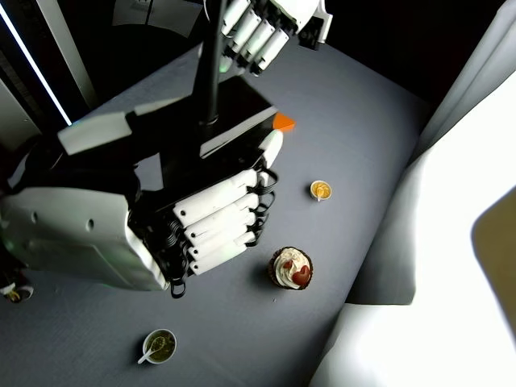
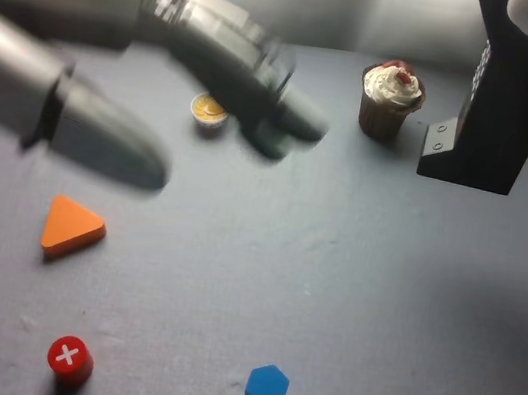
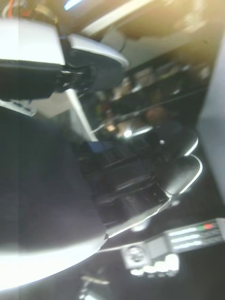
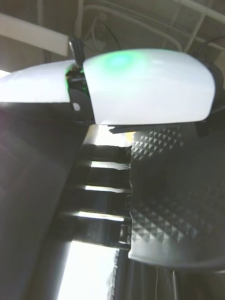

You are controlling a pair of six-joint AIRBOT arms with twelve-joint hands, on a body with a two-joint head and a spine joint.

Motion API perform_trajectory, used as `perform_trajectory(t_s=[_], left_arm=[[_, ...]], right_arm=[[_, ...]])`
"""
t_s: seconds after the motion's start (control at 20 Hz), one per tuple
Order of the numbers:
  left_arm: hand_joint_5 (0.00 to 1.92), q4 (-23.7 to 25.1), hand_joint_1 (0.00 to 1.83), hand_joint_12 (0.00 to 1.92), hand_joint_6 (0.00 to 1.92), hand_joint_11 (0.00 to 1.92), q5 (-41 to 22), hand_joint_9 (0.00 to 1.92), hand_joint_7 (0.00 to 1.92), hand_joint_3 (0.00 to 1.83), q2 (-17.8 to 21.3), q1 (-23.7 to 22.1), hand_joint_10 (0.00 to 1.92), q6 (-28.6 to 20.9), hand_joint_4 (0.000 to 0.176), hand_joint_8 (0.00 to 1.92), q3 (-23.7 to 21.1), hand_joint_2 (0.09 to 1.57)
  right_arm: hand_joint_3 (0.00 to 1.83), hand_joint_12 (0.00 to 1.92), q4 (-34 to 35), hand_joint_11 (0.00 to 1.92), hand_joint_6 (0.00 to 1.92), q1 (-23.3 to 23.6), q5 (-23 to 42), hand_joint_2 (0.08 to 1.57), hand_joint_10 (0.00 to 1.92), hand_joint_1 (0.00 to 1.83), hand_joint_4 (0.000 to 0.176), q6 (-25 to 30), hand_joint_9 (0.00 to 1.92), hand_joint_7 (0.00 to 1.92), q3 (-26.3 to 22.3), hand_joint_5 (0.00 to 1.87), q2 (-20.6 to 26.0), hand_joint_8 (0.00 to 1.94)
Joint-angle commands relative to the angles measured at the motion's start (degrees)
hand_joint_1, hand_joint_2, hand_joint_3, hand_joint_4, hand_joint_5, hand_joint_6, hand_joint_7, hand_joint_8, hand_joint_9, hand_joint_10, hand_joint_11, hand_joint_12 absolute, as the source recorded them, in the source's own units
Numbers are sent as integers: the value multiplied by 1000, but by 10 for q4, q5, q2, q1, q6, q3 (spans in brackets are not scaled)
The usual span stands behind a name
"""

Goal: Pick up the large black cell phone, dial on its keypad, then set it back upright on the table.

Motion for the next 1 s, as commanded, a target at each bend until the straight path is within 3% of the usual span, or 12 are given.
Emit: perform_trajectory(t_s=[0.0, 0.05, 0.1, 0.15, 0.2, 0.3, 0.35, 0.55, 0.75, 0.95], left_arm=[[438, -60, 38, 1085, 1, 193, 16, 596, 593, 0, 5, -13, 65, -8, 0, 1, -4, 1272], [438, -77, 38, 1085, 1, 193, 43, 596, 593, 0, 6, -13, 65, -20, 0, 1, -12, 1272], [365, -86, 7, 931, 0, 38, 73, 376, 394, 0, 7, -13, 12, -43, 0, 0, -20, 1222], [365, -88, 7, 931, 0, 38, 89, 376, 394, 0, 7, -13, 12, -56, 0, 0, -23, 1222], [355, -88, 1, 785, 2, 7, 105, 250, 272, 0, 8, -14, 2, -74, 7, 4, -28, 1201], [359, -60, 0, 533, 2, 0, 127, 198, 266, 0, 10, -15, 0, -112, 37, 4, -26, 1151], [328, -68, 0, 453, 2, 0, 137, 172, 243, 0, 11, -13, 1, -135, 36, 3, -26, 1152], [293, -69, 0, 420, 0, 0, 173, 177, 244, 4, 12, -11, 3, -235, 27, 2, -28, 1174], [213, -51, 0, 422, 0, 0, 182, 177, 224, 2, 14, -17, 0, -294, 35, 1, -32, 1181], [195, -37, 0, 385, 0, 0, 186, 167, 213, 2, 14, -14, 0, -319, 41, 0, -22, 1188]], right_arm=[[0, 1646, 5, 805, 762, 2, 106, 1118, 1144, 1487, 0, 15, 913, 900, 7, 965, 5, 1054], [0, 1646, 5, 805, 762, -9, 120, 1118, 1144, 1487, 0, 18, 913, 900, 17, 965, -3, 1054], [0, 1648, 6, 801, 737, -18, 130, 1114, 1138, 1487, 0, 21, 920, 921, 26, 977, -10, 1022], [0, 1648, 9, 801, 737, -22, 136, 1114, 1138, 1487, 0, 22, 920, 921, 30, 977, -14, 1022], [3, 1656, 16, 794, 783, -29, 144, 1123, 1161, 1485, 0, 23, 903, 879, 35, 955, -21, 1075], [0, 1637, 31, 800, 763, -45, 163, 1115, 1127, 1487, 0, 24, 922, 896, 43, 981, -33, 1047], [0, 1640, 31, 801, 738, -51, 169, 1112, 1137, 1487, 0, 27, 922, 918, 48, 988, -38, 1015], [2, 1659, 27, 800, 791, -70, 190, 1129, 1220, 1484, 0, 57, 871, 871, 66, 945, -51, 1086], [0, 1636, 7, 825, 853, -92, 209, 1130, 1180, 1485, 0, 86, 894, 859, 81, 905, -57, 1100], [1, 1631, -6, 833, 849, -104, 221, 1128, 1202, 1484, 0, 100, 879, 883, 93, 906, -60, 1067]])
